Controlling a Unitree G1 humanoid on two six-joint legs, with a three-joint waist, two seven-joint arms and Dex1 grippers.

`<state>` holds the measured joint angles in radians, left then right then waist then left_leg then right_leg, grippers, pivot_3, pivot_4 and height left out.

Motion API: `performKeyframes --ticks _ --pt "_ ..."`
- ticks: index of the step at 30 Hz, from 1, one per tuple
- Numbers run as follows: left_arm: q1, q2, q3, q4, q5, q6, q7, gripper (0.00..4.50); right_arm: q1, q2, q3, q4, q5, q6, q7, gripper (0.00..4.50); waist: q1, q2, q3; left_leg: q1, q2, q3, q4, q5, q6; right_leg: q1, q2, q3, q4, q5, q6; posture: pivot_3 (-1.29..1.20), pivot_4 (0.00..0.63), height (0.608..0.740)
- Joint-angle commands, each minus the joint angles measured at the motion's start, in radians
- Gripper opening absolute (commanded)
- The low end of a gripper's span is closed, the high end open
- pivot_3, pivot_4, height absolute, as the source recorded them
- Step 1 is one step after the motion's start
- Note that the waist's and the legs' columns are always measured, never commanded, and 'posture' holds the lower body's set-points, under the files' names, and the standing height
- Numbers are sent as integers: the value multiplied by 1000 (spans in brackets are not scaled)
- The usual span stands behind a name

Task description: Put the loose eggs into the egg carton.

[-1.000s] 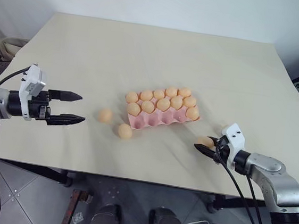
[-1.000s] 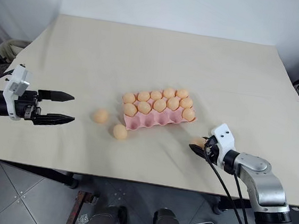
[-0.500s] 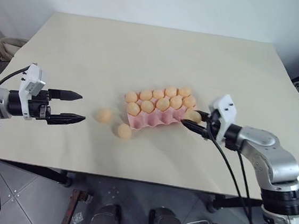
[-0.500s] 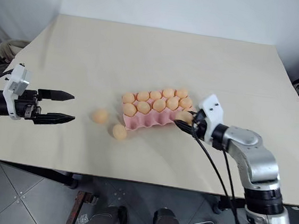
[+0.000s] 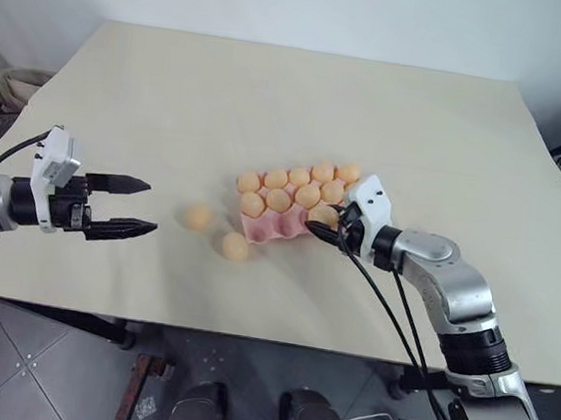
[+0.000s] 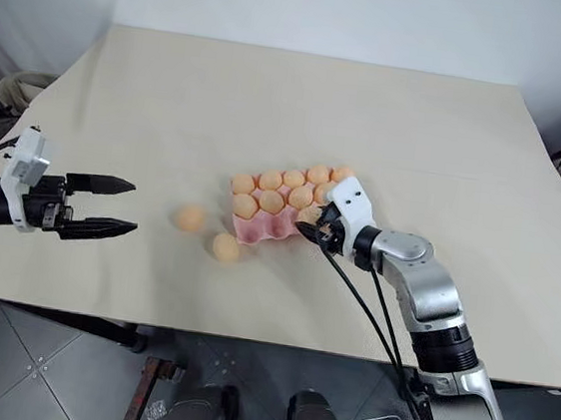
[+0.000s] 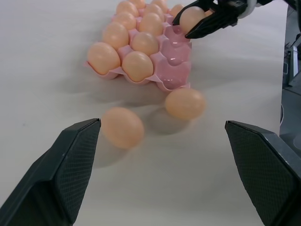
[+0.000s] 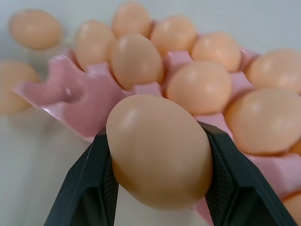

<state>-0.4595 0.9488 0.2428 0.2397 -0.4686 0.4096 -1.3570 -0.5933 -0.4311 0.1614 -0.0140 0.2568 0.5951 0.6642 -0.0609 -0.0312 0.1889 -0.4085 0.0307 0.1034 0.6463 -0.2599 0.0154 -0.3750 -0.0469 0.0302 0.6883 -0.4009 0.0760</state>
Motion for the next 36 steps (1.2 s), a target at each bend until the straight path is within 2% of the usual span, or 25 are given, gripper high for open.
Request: performKeyframes --ticks 1,15,22,30,36 --pt "11 26 45 -47 -31 10 8 4500 -59 11 -14 47 -24 -56 0 1958 -6 0 0 0 0 0 0 0 0 0 0 0 0 0 0 0 150 740" --pt "35 29 62 -73 -41 18 28 4500 -94 18 -43 171 -60 -130 -4 1958 -23 0 0 0 0 0 0 0 0 0 0 -1 0 0 0 0 150 740" --pt "24 27 55 -65 -40 15 28 4500 -100 8 -55 170 -64 -136 3 4375 -23 0 0 0 0 0 0 0 -1 0 0 -1 1 0 0 0 150 740" --pt "10 23 45 -56 -36 14 28 4500 -77 -34 -95 30 -14 -57 42 4445 -23 0 0 0 0 0 -1 0 -1 0 0 -1 0 0 0 0 150 740" --pt "3 22 40 -49 -35 12 23 4500 -8 -160 -202 -166 100 100 98 4445 -19 0 0 0 0 -1 -2 0 0 0 0 -1 -2 0 0 0 150 740"
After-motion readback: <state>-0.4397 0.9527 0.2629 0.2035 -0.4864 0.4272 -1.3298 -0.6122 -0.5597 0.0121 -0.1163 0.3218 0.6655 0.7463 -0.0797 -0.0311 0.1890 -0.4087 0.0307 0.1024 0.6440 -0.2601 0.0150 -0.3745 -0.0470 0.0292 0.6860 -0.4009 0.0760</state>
